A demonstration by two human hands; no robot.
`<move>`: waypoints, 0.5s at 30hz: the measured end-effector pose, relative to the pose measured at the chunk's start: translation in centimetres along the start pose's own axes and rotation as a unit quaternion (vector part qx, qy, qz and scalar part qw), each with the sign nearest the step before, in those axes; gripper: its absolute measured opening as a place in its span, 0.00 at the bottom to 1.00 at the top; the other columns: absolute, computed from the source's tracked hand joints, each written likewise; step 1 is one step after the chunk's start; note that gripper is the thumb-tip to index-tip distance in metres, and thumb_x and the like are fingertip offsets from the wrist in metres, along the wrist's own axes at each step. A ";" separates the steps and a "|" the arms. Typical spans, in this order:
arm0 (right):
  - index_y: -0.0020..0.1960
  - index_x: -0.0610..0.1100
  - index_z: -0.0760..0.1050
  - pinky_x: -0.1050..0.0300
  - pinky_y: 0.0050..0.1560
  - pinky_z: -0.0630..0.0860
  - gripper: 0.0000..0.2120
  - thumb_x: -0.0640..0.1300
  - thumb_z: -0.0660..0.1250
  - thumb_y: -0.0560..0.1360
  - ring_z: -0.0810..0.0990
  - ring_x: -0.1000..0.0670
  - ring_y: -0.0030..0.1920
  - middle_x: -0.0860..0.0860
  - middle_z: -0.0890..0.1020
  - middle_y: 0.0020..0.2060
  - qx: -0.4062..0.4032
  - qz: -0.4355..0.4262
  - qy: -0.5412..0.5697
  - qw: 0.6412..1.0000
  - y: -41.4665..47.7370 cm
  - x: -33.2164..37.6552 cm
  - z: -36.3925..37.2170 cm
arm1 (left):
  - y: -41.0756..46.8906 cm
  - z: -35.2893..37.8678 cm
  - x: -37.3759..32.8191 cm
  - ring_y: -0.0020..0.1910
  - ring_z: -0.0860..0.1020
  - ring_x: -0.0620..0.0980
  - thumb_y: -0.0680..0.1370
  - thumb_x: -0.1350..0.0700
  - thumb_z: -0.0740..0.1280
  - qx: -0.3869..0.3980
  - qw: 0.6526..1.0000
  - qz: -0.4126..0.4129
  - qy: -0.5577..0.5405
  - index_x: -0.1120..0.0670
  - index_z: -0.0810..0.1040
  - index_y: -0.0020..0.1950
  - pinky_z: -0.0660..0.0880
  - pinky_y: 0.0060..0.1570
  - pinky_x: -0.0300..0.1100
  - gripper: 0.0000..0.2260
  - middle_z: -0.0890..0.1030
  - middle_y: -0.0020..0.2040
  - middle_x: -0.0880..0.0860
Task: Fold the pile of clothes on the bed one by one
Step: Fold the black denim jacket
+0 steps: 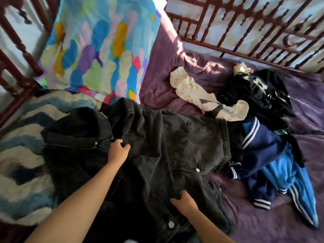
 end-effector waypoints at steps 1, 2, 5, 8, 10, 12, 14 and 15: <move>0.63 0.42 0.68 0.61 0.50 0.71 0.21 0.50 0.66 0.74 0.76 0.47 0.59 0.47 0.77 0.59 -0.007 0.008 -0.007 1.000 0.2 -0.2 0.0 | 1.4 -0.5 -1.0 0.64 0.70 0.59 0.79 0.54 0.63 -0.013 1.000 0.023 0.011 0.62 0.68 0.69 0.67 0.60 0.48 0.21 0.70 0.66 0.61; 0.64 0.41 0.67 0.60 0.53 0.71 0.22 0.47 0.66 0.74 0.76 0.47 0.60 0.46 0.76 0.61 -0.016 0.017 -0.007 1.000 0.4 -0.5 -0.1 | 3.0 -1.0 -2.2 0.65 0.70 0.60 0.78 0.54 0.64 -0.026 0.998 0.045 0.019 0.62 0.67 0.69 0.66 0.62 0.48 0.22 0.70 0.67 0.61; 0.68 0.39 0.66 0.59 0.57 0.72 0.25 0.37 0.66 0.72 0.76 0.47 0.61 0.44 0.76 0.62 -0.023 0.034 0.038 0.998 1.2 -1.3 0.0 | 8.3 -1.5 -5.8 0.65 0.69 0.62 0.77 0.52 0.66 -0.046 0.997 0.056 0.000 0.63 0.67 0.68 0.66 0.63 0.50 0.24 0.70 0.66 0.63; 0.65 0.38 0.71 0.61 0.55 0.71 0.25 0.30 0.64 0.69 0.77 0.49 0.56 0.44 0.78 0.59 -0.029 0.043 0.095 0.994 1.8 -1.8 0.2 | 13.0 -0.1 -6.5 0.64 0.71 0.63 0.75 0.50 0.69 -0.026 0.997 -0.042 -0.059 0.65 0.67 0.67 0.68 0.61 0.49 0.28 0.72 0.65 0.64; 0.61 0.38 0.74 0.61 0.50 0.73 0.23 0.28 0.64 0.67 0.78 0.50 0.49 0.43 0.81 0.54 -0.029 0.052 0.148 0.987 1.9 -1.6 0.2 | 14.9 1.1 -6.7 0.62 0.73 0.63 0.75 0.52 0.70 -0.008 0.995 -0.074 -0.074 0.66 0.69 0.66 0.70 0.60 0.49 0.27 0.74 0.64 0.64; 0.54 0.40 0.76 0.62 0.41 0.73 0.18 0.27 0.64 0.67 0.78 0.51 0.40 0.45 0.82 0.44 -0.030 0.061 0.187 0.980 2.1 -1.2 -0.1 | 16.8 0.9 -8.2 0.62 0.73 0.63 0.76 0.55 0.68 -0.024 0.997 -0.038 -0.061 0.68 0.71 0.64 0.69 0.60 0.49 0.23 0.74 0.63 0.66; 0.47 0.40 0.77 0.65 0.31 0.71 0.12 0.28 0.63 0.68 0.76 0.53 0.31 0.50 0.80 0.30 -0.031 0.072 0.221 0.972 2.3 -0.8 -0.5 | 18.7 -1.3 -11.2 0.58 0.75 0.64 0.76 0.57 0.66 -0.069 0.995 0.037 -0.067 0.70 0.74 0.58 0.69 0.58 0.49 0.18 0.76 0.58 0.68; 0.45 0.39 0.77 0.66 0.28 0.70 0.10 0.29 0.62 0.67 0.75 0.54 0.27 0.52 0.78 0.24 -0.028 0.079 0.242 0.967 2.3 -0.6 -0.6 | 19.6 -2.8 -12.5 0.56 0.76 0.63 0.76 0.57 0.66 -0.092 0.990 0.066 -0.090 0.70 0.76 0.55 0.70 0.56 0.49 0.16 0.77 0.56 0.68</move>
Point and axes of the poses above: each hand's wrist, its own y-axis towards the middle knuckle, its own z-axis out of the palm, x = y × z, the point moved 9 cm from there along y, towards the middle knuckle
